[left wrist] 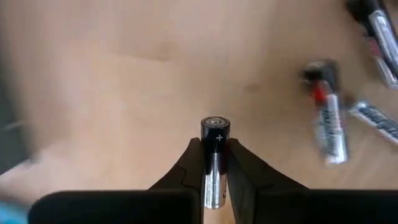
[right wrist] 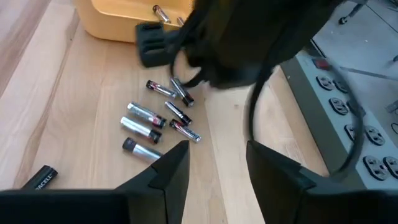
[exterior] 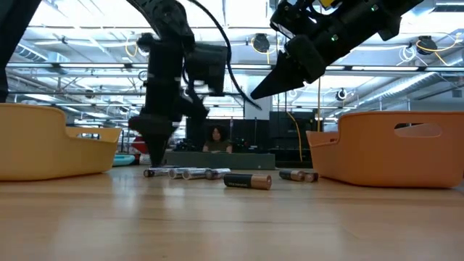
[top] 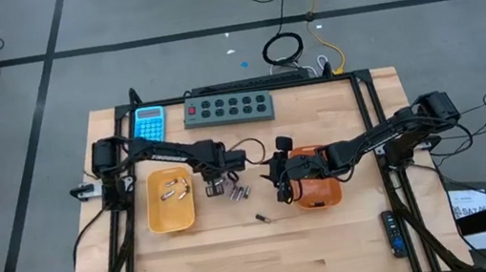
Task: Sort batteries
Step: Put the silver battery into the yellow bin
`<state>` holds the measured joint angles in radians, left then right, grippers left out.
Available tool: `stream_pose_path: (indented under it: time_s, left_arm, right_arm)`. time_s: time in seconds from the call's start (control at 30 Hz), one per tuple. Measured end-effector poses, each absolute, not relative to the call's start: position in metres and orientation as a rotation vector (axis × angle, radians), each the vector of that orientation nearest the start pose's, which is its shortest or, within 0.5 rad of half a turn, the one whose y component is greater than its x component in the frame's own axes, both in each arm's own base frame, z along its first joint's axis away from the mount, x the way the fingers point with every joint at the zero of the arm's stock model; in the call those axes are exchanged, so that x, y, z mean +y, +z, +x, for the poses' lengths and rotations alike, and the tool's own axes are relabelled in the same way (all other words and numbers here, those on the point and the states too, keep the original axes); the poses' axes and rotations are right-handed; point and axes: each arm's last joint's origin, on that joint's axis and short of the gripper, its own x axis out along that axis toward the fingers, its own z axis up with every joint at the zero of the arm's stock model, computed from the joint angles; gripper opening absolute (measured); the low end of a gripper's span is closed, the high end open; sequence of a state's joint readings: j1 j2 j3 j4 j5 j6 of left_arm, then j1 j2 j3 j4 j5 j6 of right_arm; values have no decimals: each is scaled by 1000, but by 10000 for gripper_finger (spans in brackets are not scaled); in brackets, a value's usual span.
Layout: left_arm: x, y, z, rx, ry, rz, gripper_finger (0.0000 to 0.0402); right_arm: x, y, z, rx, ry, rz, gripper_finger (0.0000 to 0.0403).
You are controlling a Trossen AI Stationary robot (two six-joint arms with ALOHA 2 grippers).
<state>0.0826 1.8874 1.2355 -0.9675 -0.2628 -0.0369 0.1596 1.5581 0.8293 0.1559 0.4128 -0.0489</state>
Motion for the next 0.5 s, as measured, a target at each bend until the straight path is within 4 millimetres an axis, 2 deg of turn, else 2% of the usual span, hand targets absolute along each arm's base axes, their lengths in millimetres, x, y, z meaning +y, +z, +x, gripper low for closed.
stream_pose_path:
  time_s: [0.1, 0.27, 0.33, 0.5]
  left_arm:
    - [30, 190, 323, 1521, 339, 90, 41]
    - [8, 222, 304, 1479, 285, -68, 41]
    - [-3, 229, 295, 1489, 282, -89, 41]
    - [-33, 231, 277, 1575, 277, -94, 41]
  right_arm:
    - [39, 193, 314, 576, -233, -210, 150]
    - [42, 185, 312, 614, -98, -174, 150]
    - [45, 183, 312, 622, -66, -166, 145]
    - [54, 170, 323, 688, -32, -183, 124]
